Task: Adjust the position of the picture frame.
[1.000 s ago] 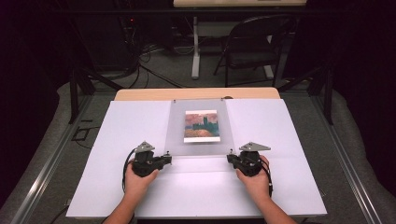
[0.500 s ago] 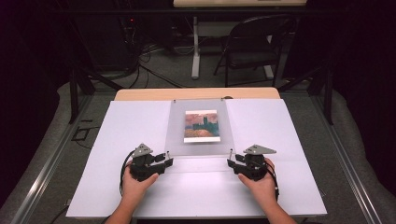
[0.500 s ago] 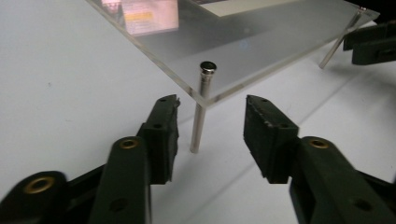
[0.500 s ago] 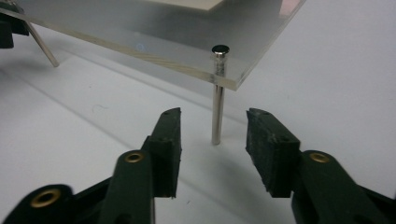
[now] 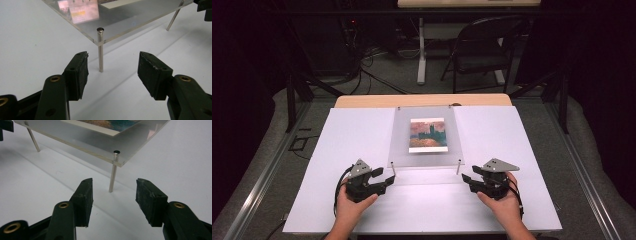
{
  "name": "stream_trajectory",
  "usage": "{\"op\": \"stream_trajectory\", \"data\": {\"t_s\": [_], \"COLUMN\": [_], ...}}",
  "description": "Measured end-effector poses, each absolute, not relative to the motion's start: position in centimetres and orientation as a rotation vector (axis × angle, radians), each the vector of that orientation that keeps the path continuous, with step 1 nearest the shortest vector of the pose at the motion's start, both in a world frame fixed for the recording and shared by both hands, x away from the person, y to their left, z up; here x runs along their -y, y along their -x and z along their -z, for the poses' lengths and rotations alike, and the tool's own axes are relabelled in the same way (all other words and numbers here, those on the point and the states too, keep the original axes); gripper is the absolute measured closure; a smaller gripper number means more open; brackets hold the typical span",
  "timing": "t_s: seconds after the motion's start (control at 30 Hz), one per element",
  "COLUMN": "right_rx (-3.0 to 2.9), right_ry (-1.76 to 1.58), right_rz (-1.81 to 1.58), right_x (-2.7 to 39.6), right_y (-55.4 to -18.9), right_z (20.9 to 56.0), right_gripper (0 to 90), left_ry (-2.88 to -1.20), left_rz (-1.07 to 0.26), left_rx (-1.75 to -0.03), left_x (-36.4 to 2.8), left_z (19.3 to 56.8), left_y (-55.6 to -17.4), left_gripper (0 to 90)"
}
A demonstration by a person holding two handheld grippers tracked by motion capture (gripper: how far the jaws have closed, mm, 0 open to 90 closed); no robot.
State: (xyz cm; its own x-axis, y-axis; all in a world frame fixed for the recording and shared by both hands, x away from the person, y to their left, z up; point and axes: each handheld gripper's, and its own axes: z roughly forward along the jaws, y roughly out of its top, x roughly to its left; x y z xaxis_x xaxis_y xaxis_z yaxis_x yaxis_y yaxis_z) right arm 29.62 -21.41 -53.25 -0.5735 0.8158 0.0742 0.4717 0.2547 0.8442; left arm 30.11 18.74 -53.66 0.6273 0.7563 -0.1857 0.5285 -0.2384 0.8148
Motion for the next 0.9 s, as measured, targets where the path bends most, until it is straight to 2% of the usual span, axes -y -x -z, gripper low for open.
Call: {"op": "stream_trajectory", "data": {"t_s": [0.23,0.4,0.7,0.8,0.9], "right_rx": [-2.141,-2.166,-2.170,-2.182,-2.198], "right_ry": [-1.150,-1.180,-1.147,-1.136,-1.127], "right_rz": [-1.250,-1.257,-1.248,-1.253,-1.221], "right_x": [21.9,21.6,21.4,21.4,21.5], "right_y": [-29.3,-29.5,-29.4,-29.4,-29.5], "right_z": [53.7,54.2,53.6,53.4,53.1], "right_gripper": [48.9,46.6,43.5,45.4,42.3], "left_ry": [-1.904,-1.905,-1.892,-1.892,-1.885], "left_rz": [-0.292,-0.293,-0.299,-0.294,-0.295], "left_rx": [-1.030,-1.041,-1.055,-1.061,-1.055], "left_x": [-19.0,-19.3,-19.5,-19.5,-19.4], "left_z": [53.6,53.6,53.7,53.5,53.2], "left_y": [-30.0,-30.2,-30.3,-30.2,-30.2], "left_gripper": [36.5,33.3,32.3,33.2,33.8]}}
